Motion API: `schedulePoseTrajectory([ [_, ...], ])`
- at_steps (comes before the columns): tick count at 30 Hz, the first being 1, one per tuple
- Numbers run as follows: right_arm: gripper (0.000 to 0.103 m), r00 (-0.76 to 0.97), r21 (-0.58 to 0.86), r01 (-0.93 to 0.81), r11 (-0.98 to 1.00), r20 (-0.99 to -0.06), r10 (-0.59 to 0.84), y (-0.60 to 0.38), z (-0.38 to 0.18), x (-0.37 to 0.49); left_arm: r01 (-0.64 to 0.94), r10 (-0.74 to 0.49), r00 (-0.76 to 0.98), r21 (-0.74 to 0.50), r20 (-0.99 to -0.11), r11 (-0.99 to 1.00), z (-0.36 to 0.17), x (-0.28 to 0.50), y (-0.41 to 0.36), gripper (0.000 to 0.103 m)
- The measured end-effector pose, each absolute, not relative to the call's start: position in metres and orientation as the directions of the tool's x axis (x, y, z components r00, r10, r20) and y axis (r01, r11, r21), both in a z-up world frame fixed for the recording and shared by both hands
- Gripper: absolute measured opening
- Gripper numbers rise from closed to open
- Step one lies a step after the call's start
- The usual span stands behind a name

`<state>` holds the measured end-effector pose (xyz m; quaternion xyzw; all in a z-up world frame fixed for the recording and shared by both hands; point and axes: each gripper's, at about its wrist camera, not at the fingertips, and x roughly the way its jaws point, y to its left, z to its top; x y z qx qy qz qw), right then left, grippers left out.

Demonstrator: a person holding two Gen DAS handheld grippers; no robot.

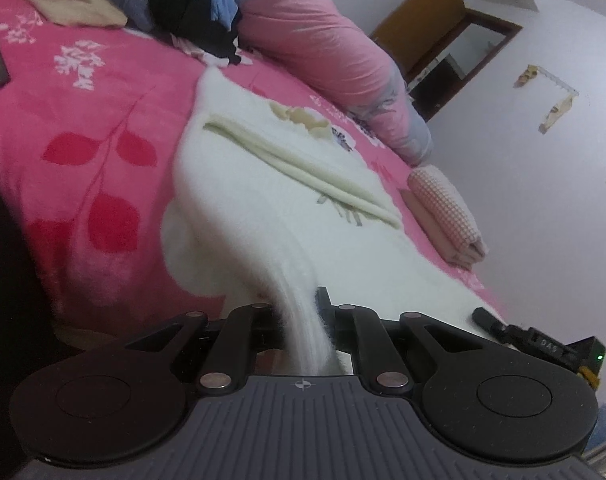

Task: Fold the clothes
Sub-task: 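Lift the held side edge and fold it over the sweater body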

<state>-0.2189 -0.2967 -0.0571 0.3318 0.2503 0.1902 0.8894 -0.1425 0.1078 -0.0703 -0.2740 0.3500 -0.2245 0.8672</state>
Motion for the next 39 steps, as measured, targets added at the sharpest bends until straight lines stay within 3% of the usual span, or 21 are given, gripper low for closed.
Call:
schedulePoseTrajectory([
  [11, 0.010, 0.816, 0.696, -0.250, 0.673, -0.223, 0.534, -0.304, -0.019, -0.159, 0.238, -0.671, 0.659, -0.752, -0.340, 0.615, -0.041, -0.074, 0.127, 0.008],
  [21, 0.010, 0.821, 0.756, -0.260, 0.601, -0.154, 0.549, -0.326, -0.004, -0.015, 0.185, -0.677, 0.680, -0.828, -0.281, 0.529, -0.034, 0.073, 0.135, 0.009],
  [29, 0.010, 0.805, 0.809, -0.177, 0.561, -0.209, 0.555, -0.340, -0.037, 0.102, 0.093, -0.671, 0.662, -0.852, -0.334, 0.516, -0.066, 0.182, 0.133, 0.009],
  [35, 0.012, 0.770, 0.879, -0.029, 0.476, -0.284, 0.571, -0.355, -0.093, 0.155, -0.004, -0.707, 0.610, -0.894, -0.356, 0.447, -0.117, 0.227, 0.135, 0.012],
  [39, 0.018, 0.761, 0.926, 0.054, 0.373, -0.280, 0.585, -0.369, -0.122, 0.163, -0.066, -0.744, 0.590, -0.938, -0.312, 0.341, -0.140, 0.235, 0.144, 0.023],
])
